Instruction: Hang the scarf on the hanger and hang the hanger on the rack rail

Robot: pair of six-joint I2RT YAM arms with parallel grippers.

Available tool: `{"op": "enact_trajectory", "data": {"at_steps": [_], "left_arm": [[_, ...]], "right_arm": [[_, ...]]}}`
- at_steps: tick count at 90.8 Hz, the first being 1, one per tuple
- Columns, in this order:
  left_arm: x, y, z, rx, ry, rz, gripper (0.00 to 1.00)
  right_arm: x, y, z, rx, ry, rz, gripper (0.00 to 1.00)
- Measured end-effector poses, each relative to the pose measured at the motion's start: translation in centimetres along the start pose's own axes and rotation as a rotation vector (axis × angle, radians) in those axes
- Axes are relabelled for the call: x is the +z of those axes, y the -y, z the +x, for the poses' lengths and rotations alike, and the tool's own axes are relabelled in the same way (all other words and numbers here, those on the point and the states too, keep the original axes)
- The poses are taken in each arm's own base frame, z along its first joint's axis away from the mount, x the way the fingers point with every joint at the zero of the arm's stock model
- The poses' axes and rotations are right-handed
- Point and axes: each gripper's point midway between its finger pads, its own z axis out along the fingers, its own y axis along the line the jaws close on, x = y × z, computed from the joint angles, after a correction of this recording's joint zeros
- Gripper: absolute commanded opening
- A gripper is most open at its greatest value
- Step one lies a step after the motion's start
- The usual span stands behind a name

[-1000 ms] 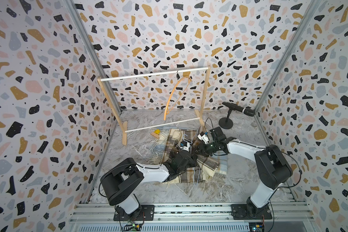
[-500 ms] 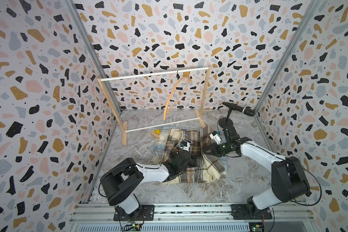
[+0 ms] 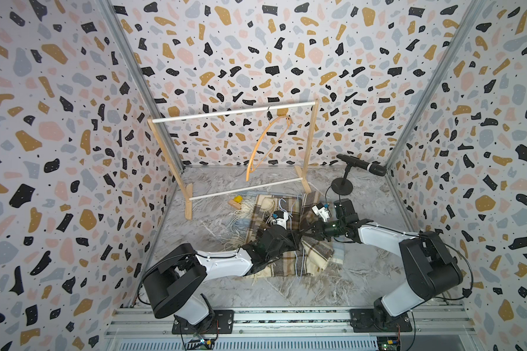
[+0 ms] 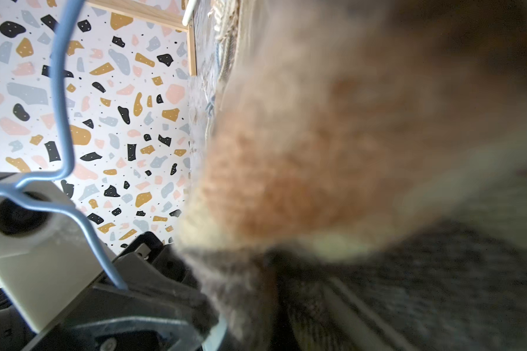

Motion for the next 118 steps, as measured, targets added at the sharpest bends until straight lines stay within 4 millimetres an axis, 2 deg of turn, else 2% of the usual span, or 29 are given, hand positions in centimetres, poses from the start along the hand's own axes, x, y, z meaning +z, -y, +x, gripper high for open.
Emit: {"op": "enact_trajectory", "data": {"at_steps": [10,17,27,40,77,92,118], "left_arm": [[0.2,0.1,0.2,-0.013,-0.005,0.011,0.00],[0.5,-0.1,0.4,-0.019,-0.011,0.009,0.00],[0.8,-0.3,0.6,-0.029,-0.012,0.010,0.00],[1.2,-0.5,0.6,-0.053,-0.005,0.028,0.00],[1.3,-4.5,0.9,-0.084,-0.017,-0.064,0.27],[1.1,-5.5,0.5,-0.065,-0.010,-0.102,0.32],[0.2,-5.6,-1.3,-0.053,0.030,-0.103,0.36]], "right_arm": [[1.6,0.0,0.8,0.010,-0.049,-0.019,0.00],[2.3,-0.1,1.3,0.008,-0.082,-0.024,0.05],[2.3,0.0,1.7,-0.004,-0.108,0.005,0.11],[1.7,0.6,1.7,-0.039,-0.116,0.071,0.10],[1.3,2.3,2.5,-0.059,-0.140,0.152,0.08],[1.3,3.1,2.9,-0.059,-0.153,0.184,0.08],[1.2,3.4,3.1,-0.068,-0.159,0.200,0.08]]}}
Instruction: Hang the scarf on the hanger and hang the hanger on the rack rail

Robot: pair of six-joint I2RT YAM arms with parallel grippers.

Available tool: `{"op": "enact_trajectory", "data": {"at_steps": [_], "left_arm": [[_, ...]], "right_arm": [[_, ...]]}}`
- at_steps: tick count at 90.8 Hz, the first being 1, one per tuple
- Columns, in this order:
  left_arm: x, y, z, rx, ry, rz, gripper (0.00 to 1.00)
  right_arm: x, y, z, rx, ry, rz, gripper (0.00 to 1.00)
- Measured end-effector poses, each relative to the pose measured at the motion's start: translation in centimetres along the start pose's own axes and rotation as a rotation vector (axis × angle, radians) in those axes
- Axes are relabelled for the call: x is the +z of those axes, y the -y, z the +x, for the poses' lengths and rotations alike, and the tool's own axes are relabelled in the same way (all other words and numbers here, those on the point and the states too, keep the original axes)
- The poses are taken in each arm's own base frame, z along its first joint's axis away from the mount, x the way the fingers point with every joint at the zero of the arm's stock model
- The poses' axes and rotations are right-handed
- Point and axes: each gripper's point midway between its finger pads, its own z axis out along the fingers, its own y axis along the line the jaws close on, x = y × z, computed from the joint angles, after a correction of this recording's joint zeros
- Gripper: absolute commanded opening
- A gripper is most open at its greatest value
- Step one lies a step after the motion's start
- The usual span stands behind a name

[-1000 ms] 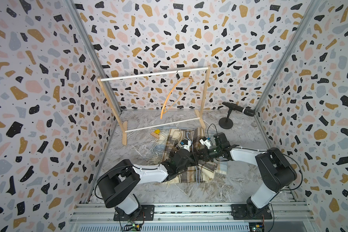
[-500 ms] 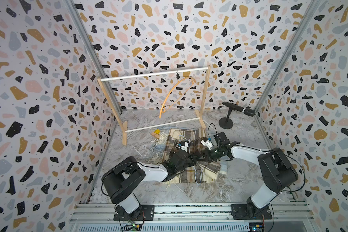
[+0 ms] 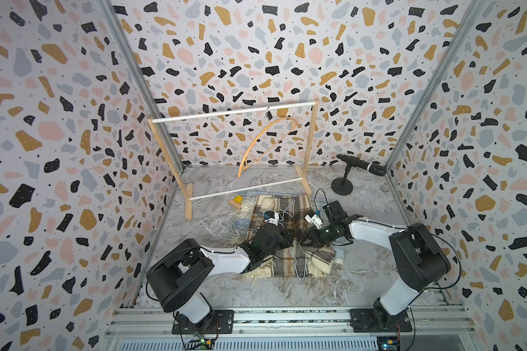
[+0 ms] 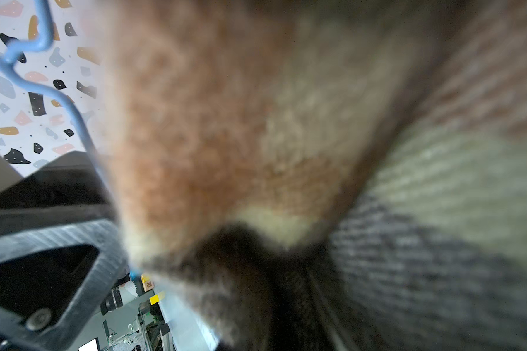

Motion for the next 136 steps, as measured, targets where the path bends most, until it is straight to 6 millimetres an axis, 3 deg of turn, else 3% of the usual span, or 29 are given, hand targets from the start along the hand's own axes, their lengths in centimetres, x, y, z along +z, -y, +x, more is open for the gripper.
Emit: {"op": "enact_trajectory", "data": {"at_steps": [9,42,61,73,83,94,114,136], "left_arm": [[-0.3,-0.2,-0.5,0.004,0.009,-0.006,0.34],[-1.1,-0.6,-1.1,0.027,0.012,-0.027,0.00],[-0.9,-0.7,-0.9,0.018,0.004,-0.026,0.00],[-0.6,-0.9,-0.7,-0.005,-0.003,-0.027,0.00],[-0.6,-0.8,-0.7,-0.029,-0.004,-0.026,0.00],[-0.8,-1.0,-0.7,-0.050,-0.005,-0.037,0.00],[-1.8,0.2,-1.5,-0.065,0.013,-0.008,0.00],[-2.1,0.3,-1.4,-0.065,-0.001,-0.018,0.00]], "right_arm": [[0.0,0.0,0.0,0.001,0.000,0.001,0.08],[-0.1,-0.9,-0.7,0.014,0.023,-0.039,0.03],[-1.1,-4.3,-1.6,-0.010,0.072,-0.122,0.02],[-0.2,-6.0,-1.6,-0.020,0.074,-0.154,0.02],[1.2,-6.2,-1.6,0.003,0.076,-0.166,0.02],[2.9,-5.1,-2.0,0.057,0.074,-0.159,0.04],[4.7,-3.6,-1.9,0.085,0.049,-0.119,0.18],[3.0,-3.9,-1.8,0.015,0.057,-0.070,0.44]]}}
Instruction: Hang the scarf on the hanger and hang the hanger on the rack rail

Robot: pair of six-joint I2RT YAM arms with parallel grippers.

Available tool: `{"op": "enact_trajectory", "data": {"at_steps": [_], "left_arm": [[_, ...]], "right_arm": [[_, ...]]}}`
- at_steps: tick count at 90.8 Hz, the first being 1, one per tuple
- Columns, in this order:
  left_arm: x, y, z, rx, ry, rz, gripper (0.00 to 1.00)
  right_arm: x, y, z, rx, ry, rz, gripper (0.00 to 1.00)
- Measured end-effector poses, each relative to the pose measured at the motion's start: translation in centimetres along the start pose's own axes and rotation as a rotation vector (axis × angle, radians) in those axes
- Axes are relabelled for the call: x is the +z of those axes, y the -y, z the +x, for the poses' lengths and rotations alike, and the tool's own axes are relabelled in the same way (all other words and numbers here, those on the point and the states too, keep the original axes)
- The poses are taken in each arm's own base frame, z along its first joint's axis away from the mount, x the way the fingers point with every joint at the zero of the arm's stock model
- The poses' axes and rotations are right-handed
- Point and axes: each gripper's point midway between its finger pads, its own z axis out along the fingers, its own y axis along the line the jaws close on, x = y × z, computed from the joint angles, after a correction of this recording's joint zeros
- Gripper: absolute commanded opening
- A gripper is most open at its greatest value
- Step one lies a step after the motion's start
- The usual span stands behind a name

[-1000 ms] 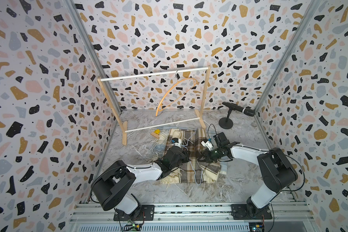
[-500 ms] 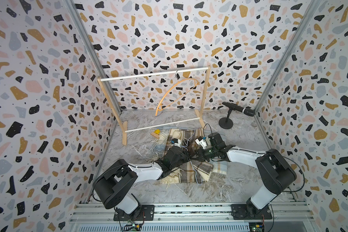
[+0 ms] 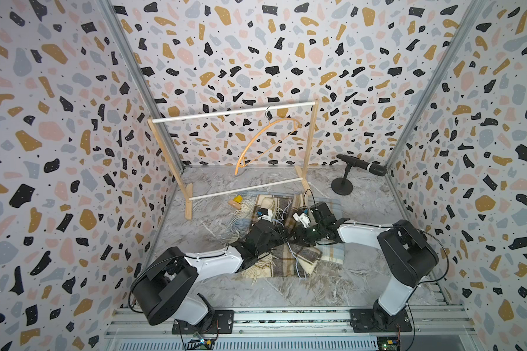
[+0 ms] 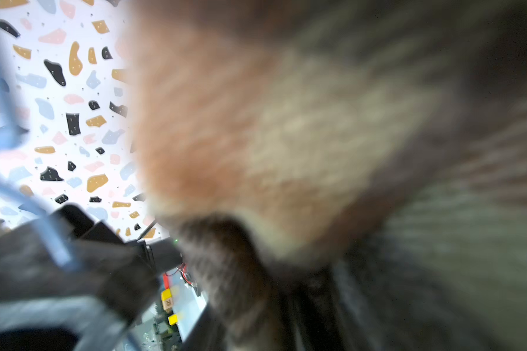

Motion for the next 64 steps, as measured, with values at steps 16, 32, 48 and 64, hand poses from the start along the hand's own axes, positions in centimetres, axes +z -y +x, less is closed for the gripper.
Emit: {"op": "enact_trajectory", "data": {"at_steps": [16,32,48,64], "left_arm": [[-0.4,0.4,-0.3,0.015,-0.003,-0.005,0.00],[-0.7,0.6,-0.5,0.028,0.001,-0.013,0.00],[-0.7,0.5,-0.5,0.041,-0.002,-0.017,0.00],[-0.7,0.5,-0.5,0.049,-0.002,-0.018,0.00]], "right_arm": [[-3.9,-1.5,-0.4,-0.059,0.045,0.023,0.54],[-7.1,-3.2,-2.0,-0.052,0.135,-0.010,0.53],[-6.8,-4.8,-4.8,0.037,0.199,-0.088,0.51],[-6.1,-5.4,-8.1,0.165,0.264,-0.140,0.48]]}}
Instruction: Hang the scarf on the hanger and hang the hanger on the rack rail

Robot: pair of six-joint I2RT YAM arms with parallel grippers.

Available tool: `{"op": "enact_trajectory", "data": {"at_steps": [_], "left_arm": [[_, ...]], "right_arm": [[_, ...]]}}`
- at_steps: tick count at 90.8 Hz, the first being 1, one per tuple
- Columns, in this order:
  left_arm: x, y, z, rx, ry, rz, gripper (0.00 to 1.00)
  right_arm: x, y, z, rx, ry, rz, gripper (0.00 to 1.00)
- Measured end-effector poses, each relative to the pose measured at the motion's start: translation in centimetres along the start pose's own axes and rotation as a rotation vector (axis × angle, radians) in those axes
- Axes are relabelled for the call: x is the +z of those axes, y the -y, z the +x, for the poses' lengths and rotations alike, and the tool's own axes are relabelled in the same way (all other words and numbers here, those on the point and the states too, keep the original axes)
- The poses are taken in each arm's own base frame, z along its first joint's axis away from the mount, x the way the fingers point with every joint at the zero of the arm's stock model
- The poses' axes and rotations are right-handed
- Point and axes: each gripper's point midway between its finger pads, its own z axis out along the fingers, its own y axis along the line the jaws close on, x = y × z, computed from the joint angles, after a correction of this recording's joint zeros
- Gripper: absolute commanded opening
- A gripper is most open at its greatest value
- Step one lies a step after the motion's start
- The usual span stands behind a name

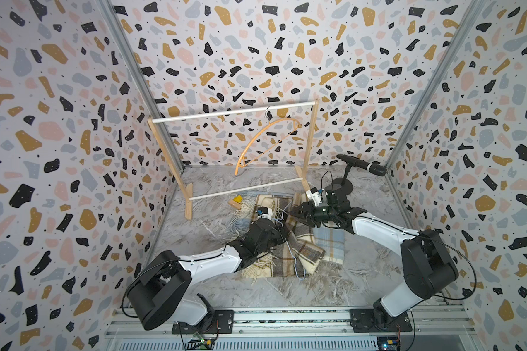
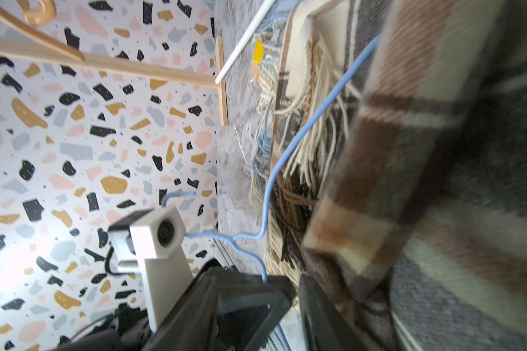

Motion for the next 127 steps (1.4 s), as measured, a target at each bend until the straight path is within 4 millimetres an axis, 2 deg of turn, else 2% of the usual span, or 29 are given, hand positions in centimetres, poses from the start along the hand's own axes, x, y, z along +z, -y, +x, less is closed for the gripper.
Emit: {"op": "enact_trajectory", "data": {"at_steps": [25,43,53,63,67,82,87,97,106,118,127], "left_arm": [[0.0,0.0,0.0,0.009,0.000,0.000,0.00],[0.0,-0.2,0.1,0.020,-0.006,-0.014,0.00],[0.0,-0.4,0.3,0.028,-0.009,-0.023,0.00],[0.0,-0.5,0.5,0.049,-0.017,-0.029,0.00],[0.0,-0.5,0.6,0.056,-0.021,-0.031,0.00],[0.0,-0.3,0.4,0.087,-0.018,-0.033,0.00],[-0.1,-0.2,0.3,0.096,-0.016,-0.033,0.10],[-0.6,-0.2,0.3,0.125,-0.026,-0.041,0.25],[-1.9,0.5,0.1,0.155,-0.027,-0.025,0.44],[-4.4,1.7,-0.6,0.177,0.000,0.021,0.58],[-6.3,1.4,-0.3,0.186,-0.006,0.026,0.65]], "right_arm": [[2.7,-0.2,-1.9,0.123,0.030,0.011,0.48],[4.7,-0.8,-1.8,0.136,0.005,0.016,0.43],[5.6,-0.2,-1.4,0.158,-0.005,0.036,0.36],[5.9,0.2,-1.1,0.174,-0.010,0.053,0.34],[5.9,0.3,-1.0,0.176,-0.010,0.058,0.30],[5.9,0.9,-0.7,0.180,-0.018,0.081,0.06],[5.8,0.9,-0.6,0.180,-0.022,0.083,0.00],[5.8,0.9,-0.6,0.176,-0.026,0.081,0.00],[5.7,0.9,-0.7,0.170,-0.029,0.077,0.00],[5.2,0.9,-1.3,0.167,-0.028,0.058,0.00],[4.8,0.8,-1.7,0.147,-0.036,0.042,0.00]]}}
